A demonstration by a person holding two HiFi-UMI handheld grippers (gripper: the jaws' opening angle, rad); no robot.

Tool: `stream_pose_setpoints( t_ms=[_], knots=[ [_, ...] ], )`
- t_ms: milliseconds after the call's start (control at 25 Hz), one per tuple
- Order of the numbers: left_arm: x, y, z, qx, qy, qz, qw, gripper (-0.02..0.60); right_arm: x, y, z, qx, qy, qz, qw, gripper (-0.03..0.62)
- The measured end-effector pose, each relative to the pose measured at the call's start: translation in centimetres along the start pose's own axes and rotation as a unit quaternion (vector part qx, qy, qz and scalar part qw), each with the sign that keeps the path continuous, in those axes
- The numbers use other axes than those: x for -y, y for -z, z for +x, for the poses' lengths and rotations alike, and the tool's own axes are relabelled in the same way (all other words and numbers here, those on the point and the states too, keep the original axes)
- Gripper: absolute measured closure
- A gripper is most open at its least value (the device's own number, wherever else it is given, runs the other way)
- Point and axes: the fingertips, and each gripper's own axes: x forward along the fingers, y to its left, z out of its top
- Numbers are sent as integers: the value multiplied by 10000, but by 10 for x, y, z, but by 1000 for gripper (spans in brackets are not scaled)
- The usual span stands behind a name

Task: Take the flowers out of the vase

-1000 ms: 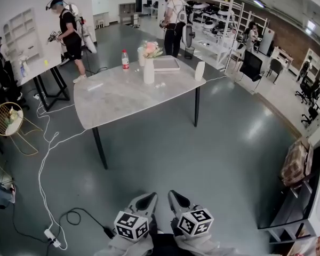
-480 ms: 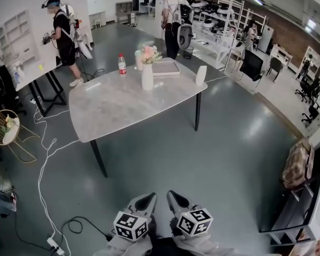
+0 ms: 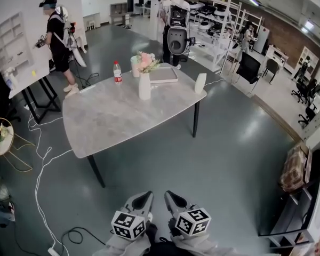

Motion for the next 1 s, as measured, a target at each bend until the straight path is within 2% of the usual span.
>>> stream_pose_setpoints(
  t_ms=[720,1000],
  knots=[
    [-74,-39,52,-100,171,6,9998,578,14,-33,98,-145,46,-41,9999,591],
    [-94,-38,63,-190,272,-12,9994,578,19,-30,119,-178,187,10,9997,591]
  ],
)
